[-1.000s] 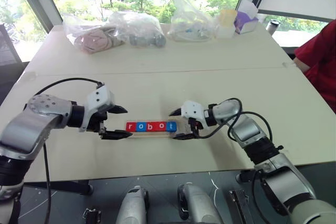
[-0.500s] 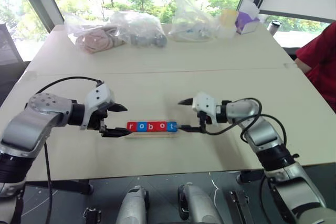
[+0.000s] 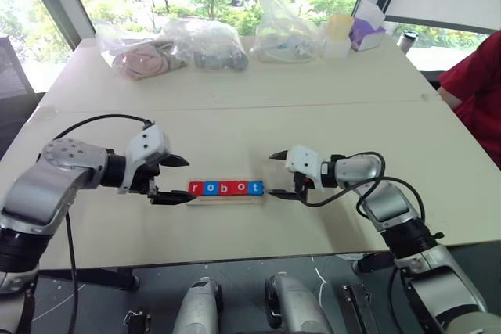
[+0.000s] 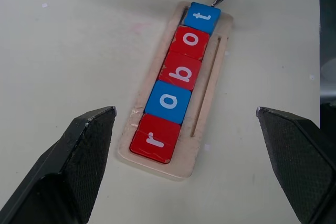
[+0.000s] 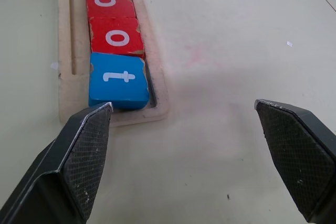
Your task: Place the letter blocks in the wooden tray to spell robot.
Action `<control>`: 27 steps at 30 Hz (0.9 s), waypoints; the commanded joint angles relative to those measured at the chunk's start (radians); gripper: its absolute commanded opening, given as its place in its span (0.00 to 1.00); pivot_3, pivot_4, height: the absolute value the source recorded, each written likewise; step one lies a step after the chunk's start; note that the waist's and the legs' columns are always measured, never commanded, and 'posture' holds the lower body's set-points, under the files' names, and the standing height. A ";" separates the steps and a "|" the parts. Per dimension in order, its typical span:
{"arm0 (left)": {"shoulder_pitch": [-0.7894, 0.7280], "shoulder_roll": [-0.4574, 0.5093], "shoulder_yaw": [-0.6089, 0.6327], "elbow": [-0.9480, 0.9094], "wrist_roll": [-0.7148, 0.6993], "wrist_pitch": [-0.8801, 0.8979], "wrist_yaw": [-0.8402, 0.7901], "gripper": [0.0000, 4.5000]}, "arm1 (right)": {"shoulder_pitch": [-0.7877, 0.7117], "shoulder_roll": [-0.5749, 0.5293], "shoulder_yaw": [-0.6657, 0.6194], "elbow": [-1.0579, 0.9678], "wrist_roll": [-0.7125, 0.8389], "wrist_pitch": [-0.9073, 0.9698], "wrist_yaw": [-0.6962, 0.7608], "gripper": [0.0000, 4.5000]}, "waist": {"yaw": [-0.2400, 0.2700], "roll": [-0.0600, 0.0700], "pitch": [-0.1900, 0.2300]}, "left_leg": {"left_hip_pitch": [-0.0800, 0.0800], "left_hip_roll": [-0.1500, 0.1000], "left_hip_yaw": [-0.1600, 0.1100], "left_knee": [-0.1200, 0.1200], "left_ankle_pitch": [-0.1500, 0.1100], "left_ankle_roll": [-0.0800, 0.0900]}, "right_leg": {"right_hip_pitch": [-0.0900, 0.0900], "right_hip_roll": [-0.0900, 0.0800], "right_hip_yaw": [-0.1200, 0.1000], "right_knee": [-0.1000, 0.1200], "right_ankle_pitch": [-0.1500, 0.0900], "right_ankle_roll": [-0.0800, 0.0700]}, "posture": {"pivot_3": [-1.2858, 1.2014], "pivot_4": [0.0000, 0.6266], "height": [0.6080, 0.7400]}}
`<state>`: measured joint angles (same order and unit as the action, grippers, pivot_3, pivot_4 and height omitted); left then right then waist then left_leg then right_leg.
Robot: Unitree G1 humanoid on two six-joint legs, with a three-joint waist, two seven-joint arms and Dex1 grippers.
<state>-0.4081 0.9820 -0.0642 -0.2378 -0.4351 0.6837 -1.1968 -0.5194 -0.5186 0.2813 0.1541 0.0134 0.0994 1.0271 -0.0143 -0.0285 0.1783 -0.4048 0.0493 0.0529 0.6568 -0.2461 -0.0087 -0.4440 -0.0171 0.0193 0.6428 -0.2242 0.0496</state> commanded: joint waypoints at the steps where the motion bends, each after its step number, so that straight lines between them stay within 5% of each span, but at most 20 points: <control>1: -0.016 0.007 0.010 -0.016 0.000 -0.008 -0.002 1.00 | -0.022 0.013 0.003 0.009 -0.008 -0.034 -0.009 0.99 | 0.000 0.000 0.000 | 0.000 0.000 0.000 0.000 0.000 0.000 | 0.000 0.000 0.000 0.000 0.000 0.000 | 0.52 0.24 1.00; 27: -0.010 0.008 0.063 -0.023 -0.069 0.065 0.002 1.00 | -0.026 -0.034 -0.055 -0.009 -0.028 -0.043 -0.038 0.99 | 0.002 0.000 0.000 | -0.001 0.000 0.000 0.005 0.000 0.000 | 0.000 0.000 0.000 0.004 0.000 0.000 | 0.52 0.24 1.00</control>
<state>-0.4074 0.9806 -0.0515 -0.2386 -0.4701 0.7251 -1.1936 -0.5397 -0.5302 0.2795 0.1933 -0.0343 0.0491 0.9953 -0.0118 -0.0284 0.1784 -0.4058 0.0494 0.0526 0.6621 -0.2461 -0.0087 -0.4442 -0.0175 0.0195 0.6468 -0.2243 0.0495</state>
